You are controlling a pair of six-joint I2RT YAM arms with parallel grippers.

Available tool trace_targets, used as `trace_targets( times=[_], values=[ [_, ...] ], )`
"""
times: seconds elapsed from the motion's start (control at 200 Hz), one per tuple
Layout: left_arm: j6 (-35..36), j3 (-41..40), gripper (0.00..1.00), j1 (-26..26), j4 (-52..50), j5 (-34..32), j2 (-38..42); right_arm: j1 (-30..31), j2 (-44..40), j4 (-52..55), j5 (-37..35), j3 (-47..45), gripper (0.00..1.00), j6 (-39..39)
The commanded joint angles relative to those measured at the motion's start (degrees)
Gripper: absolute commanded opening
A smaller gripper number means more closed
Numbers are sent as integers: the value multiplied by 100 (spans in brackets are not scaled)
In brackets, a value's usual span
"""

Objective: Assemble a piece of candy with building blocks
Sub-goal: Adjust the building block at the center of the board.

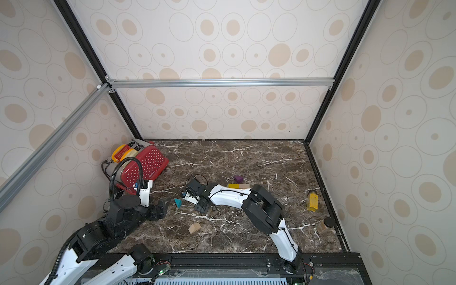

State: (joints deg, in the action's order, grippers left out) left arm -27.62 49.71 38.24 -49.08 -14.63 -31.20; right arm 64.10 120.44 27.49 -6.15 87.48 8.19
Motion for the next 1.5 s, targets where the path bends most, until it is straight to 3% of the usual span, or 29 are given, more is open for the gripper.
trace_targets(
  times=[0.0,1.077,1.337,1.497],
  values=[
    [-33,3,81,-35,-168,-66,19,41,126,94,-271,213,46,75],
    [-29,-5,81,-35,-145,-13,-25,57,392,112,-869,409,45,370],
    [-28,-6,81,-32,-146,-13,-21,58,236,53,-799,363,47,368],
    [-33,3,81,-31,-154,-47,0,59,-411,-90,-150,-4,49,-74]
  ],
)
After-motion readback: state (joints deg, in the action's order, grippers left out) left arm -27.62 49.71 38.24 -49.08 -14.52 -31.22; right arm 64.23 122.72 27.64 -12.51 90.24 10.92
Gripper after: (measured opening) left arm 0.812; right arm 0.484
